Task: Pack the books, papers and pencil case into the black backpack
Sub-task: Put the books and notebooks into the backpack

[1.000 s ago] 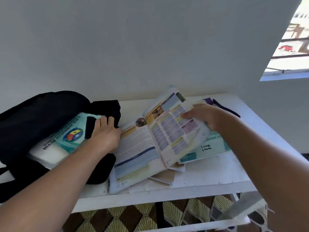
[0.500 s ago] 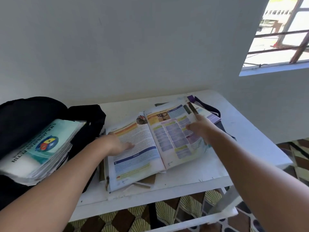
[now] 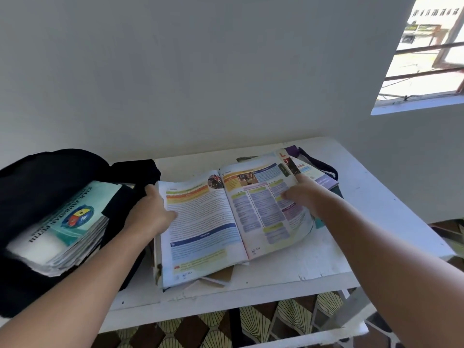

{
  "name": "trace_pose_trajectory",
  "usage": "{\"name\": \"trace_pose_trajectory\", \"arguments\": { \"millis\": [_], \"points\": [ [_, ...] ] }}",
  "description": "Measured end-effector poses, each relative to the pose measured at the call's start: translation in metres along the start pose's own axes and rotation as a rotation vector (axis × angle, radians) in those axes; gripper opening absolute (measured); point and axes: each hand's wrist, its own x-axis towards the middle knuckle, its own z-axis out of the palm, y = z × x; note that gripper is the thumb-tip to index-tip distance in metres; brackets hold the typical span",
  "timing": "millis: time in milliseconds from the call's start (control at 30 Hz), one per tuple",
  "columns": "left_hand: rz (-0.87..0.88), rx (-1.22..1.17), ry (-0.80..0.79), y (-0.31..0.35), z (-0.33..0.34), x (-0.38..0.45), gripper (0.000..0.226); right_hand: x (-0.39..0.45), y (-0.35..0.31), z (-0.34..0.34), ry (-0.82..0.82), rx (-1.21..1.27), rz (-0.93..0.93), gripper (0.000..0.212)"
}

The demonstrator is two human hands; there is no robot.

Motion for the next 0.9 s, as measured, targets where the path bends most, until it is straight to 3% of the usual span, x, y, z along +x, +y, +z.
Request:
{"name": "trace_pose_trajectory", "arguments": {
  "millis": [100, 167, 333, 367, 433, 500, 567, 633, 700, 767, 900],
  "points": [
    [0.167, 0.164, 0.140, 0.007, -0.007, -0.007, 0.049, 0.000, 0.001, -0.001, -0.025, 0.025, -0.007, 0.035],
    [0.205, 0.055, 0.157, 0.022, -0.020, -0.008, 0.045, -0.002, 0.001, -0.001, -0.037, 0.037, -0.007, 0.034],
    [0.133, -0.775, 0.082, 0.093, -0.052, -0.025, 0.047, 0.006, 0.007, -0.002, -0.046, 0.054, -0.028, 0.030],
    [0.130, -0.975, -0.013, 0.109, -0.055, -0.030, 0.043, 0.007, 0.008, -0.002, -0.053, 0.094, -0.036, 0.030],
    [0.116, -1.235, -0.288, 0.136, -0.050, -0.039, 0.034, 0.014, 0.010, -0.006, -0.024, 0.253, 0.000, 0.062],
    [0.100, -1.079, -0.384, 0.146, -0.029, -0.045, 0.045, 0.022, 0.012, -0.016, -0.007, 0.394, 0.093, 0.093],
    [0.115, -0.688, -0.330, 0.144, 0.000, -0.050, 0.055, 0.012, 0.013, -0.030, -0.151, 0.480, 0.192, 0.107],
    [0.092, -0.431, -0.341, 0.137, 0.025, -0.054, 0.055, -0.007, 0.013, -0.039, -0.345, 0.490, 0.175, 0.097],
    [0.057, -0.400, -0.317, 0.131, 0.044, -0.054, 0.040, -0.022, 0.014, -0.040, -0.446, 0.353, 0.074, 0.061],
    [0.027, -0.526, -0.289, 0.128, 0.054, -0.049, 0.028, -0.023, 0.014, -0.032, -0.302, 0.163, 0.001, 0.031],
    [0.016, -0.699, -0.140, 0.135, 0.063, -0.034, 0.048, -0.013, 0.007, -0.022, 0.019, -0.032, -0.132, 0.029]
  ]
}}
